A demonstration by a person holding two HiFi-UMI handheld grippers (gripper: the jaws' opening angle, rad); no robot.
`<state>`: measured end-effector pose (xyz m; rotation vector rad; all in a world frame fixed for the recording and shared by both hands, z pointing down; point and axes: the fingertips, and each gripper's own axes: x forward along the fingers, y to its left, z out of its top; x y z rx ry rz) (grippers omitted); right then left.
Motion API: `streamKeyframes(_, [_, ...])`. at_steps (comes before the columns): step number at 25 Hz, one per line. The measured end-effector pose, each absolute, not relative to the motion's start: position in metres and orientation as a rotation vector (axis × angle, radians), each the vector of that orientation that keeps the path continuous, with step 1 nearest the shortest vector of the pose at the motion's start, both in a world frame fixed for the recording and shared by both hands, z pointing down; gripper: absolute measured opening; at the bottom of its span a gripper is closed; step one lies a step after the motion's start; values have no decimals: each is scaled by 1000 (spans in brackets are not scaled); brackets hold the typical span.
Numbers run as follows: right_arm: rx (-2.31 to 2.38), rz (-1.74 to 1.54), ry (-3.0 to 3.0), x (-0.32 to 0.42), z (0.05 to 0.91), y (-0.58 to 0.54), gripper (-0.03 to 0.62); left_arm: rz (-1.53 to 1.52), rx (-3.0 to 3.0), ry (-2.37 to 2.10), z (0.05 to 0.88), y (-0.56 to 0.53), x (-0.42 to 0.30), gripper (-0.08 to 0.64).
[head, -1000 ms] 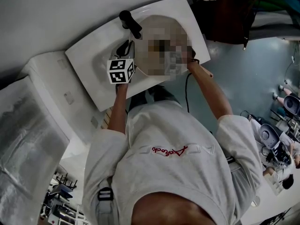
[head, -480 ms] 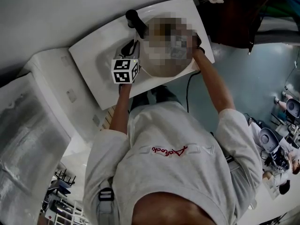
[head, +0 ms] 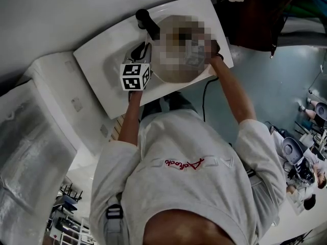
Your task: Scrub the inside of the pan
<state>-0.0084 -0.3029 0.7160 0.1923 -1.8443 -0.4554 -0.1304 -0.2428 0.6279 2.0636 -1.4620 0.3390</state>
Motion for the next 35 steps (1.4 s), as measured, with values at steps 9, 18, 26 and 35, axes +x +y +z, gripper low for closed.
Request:
streamKeyframes(9, [152, -448, -1836, 4, 719, -266, 28, 334, 2072, -1462, 628, -242, -130, 54])
streamKeyframes(18, [106, -403, -1821, 18, 728, -229, 28, 327, 2074, -1464, 628, -242, -131, 55])
streamKeyframes(26, [35, -395, -1799, 23, 732, -199, 28, 317, 2071, -1467, 628, -242, -131, 55])
streamKeyframes(35, [2, -435, -1778, 23, 734, -194, 28, 313, 2069, -1466, 628, -242, -131, 55])
